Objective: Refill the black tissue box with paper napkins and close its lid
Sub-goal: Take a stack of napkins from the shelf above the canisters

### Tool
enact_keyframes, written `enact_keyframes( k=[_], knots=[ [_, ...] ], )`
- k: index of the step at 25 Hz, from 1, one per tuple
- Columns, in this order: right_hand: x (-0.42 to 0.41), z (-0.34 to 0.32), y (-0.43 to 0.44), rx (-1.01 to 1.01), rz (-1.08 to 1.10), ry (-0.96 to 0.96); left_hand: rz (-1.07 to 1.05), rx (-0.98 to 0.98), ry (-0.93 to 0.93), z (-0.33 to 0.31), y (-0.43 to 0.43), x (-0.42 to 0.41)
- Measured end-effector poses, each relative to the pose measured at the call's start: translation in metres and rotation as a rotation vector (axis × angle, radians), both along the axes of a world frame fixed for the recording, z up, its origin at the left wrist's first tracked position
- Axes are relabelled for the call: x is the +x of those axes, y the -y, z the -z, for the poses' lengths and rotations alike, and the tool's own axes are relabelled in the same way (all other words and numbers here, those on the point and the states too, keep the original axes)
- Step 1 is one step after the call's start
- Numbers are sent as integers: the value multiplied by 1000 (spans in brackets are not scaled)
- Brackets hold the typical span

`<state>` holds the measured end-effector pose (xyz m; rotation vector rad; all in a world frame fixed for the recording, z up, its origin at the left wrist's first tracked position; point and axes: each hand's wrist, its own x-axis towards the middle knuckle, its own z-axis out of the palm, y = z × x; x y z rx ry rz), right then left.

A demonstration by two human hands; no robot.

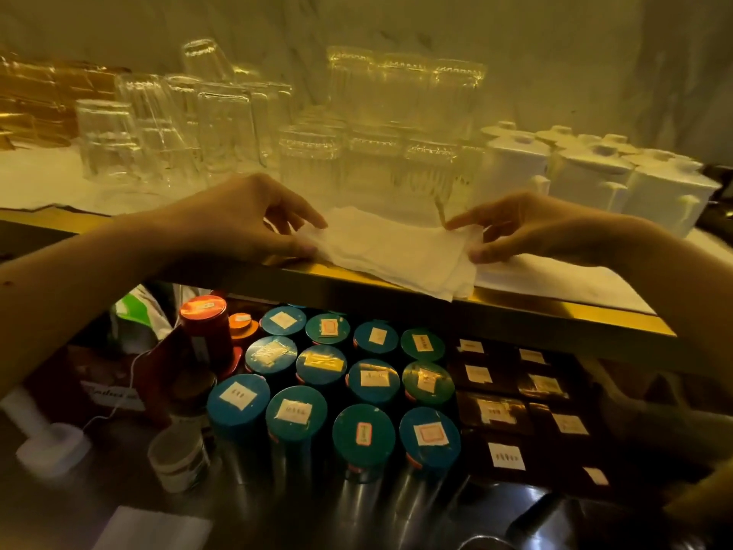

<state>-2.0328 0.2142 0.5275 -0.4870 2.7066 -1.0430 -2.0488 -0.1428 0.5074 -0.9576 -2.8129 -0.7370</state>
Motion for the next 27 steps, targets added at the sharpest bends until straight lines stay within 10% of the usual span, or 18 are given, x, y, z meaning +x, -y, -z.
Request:
enact_keyframes(
  k=[27],
  knots=[
    [-7,14,10,-210,8,-230,45,375,-3,7,0,-2]
  ],
)
